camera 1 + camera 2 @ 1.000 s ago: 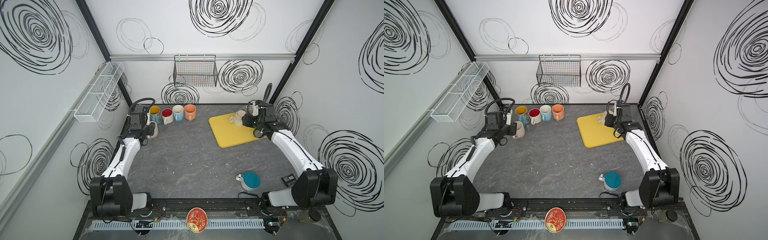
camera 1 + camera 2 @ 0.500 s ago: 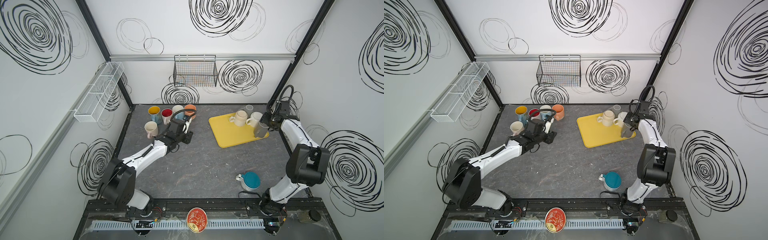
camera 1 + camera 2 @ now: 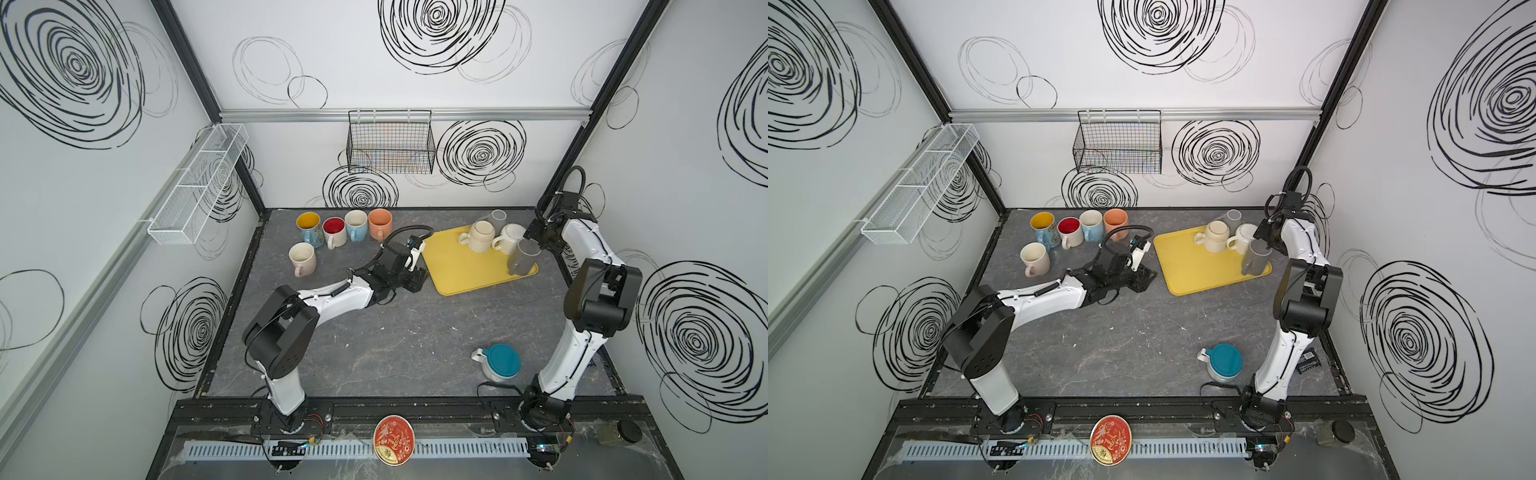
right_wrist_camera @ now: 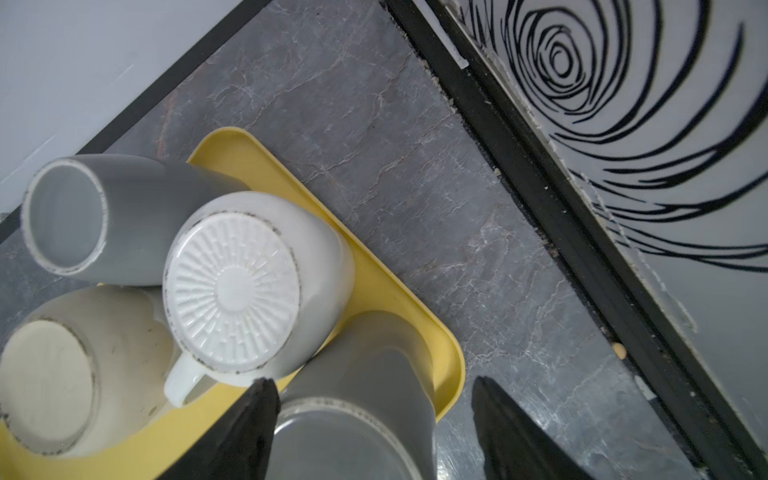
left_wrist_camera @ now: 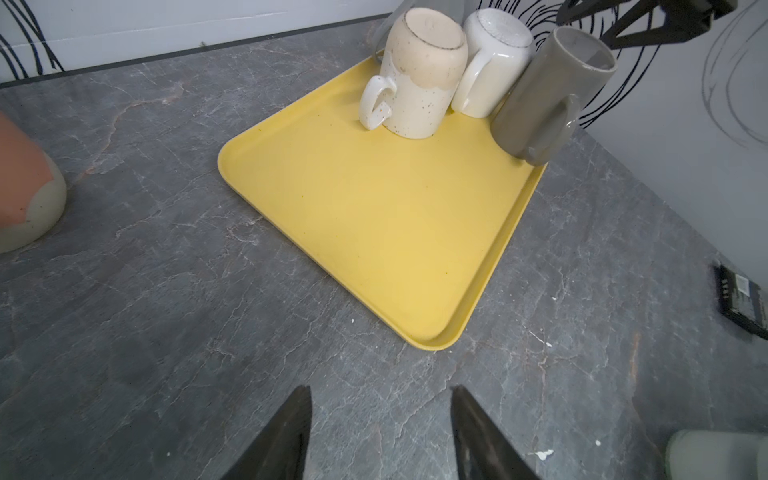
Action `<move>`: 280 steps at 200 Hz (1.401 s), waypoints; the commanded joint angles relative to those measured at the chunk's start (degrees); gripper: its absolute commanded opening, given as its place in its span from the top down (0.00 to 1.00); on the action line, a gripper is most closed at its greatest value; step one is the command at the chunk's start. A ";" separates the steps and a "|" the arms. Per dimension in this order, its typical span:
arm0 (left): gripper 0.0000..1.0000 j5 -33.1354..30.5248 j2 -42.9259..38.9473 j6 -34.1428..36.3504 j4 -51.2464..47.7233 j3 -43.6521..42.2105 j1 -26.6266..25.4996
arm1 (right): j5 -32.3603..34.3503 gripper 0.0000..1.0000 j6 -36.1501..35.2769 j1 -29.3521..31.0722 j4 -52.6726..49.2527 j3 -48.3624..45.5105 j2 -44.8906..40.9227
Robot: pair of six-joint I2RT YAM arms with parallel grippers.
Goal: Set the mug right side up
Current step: 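Grasp the grey mug with the right gripper while the left returns toward the tray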
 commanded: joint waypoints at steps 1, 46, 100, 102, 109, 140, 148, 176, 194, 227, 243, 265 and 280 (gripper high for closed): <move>0.43 1.30 1.18 -1.66 3.46 1.05 0.40 | -2.13 0.25 -0.27 0.62 -4.47 2.27 1.27; 0.43 2.37 1.95 -2.43 4.33 1.88 0.64 | -4.83 0.31 0.62 2.49 -3.86 -0.79 -1.17; 0.43 3.76 2.48 -2.66 4.30 1.87 0.84 | -8.93 0.32 3.89 7.16 0.46 -9.76 -5.61; 0.43 3.81 2.48 -2.65 4.30 1.79 0.84 | -9.08 0.32 4.00 7.45 0.55 -9.88 -5.68; 0.43 3.92 2.46 -2.72 4.40 1.50 0.84 | -9.38 0.32 4.49 8.56 0.89 -10.27 -5.71; 0.43 4.54 2.04 -4.02 6.38 -0.54 0.92 | -9.35 0.32 6.27 13.92 2.31 -9.74 -4.57; 0.43 4.72 1.96 -4.31 6.55 -0.85 0.93 | -9.54 0.32 6.67 15.18 2.36 -9.06 -3.84; 0.43 5.09 1.41 -4.71 7.51 -2.23 0.93 | -9.99 0.31 7.13 19.18 2.08 -5.36 -1.19; 0.43 5.22 0.99 -5.00 7.91 -3.22 0.93 | -10.88 0.30 7.01 21.36 2.18 -2.82 0.26; 0.43 5.10 0.56 -6.07 8.74 -4.72 1.09 | -12.99 0.28 5.12 23.75 0.15 2.69 1.68; 0.43 4.76 0.55 -6.58 8.95 -5.09 1.19 | -13.32 0.28 3.37 24.37 -2.18 5.55 1.94; 0.43 4.21 0.55 -7.07 8.93 -5.19 1.69 | -10.75 0.27 1.47 25.51 -6.50 8.95 1.51; 0.43 4.53 0.64 -7.46 9.24 -5.03 2.28 | -7.80 0.27 0.61 26.46 -8.66 9.66 0.21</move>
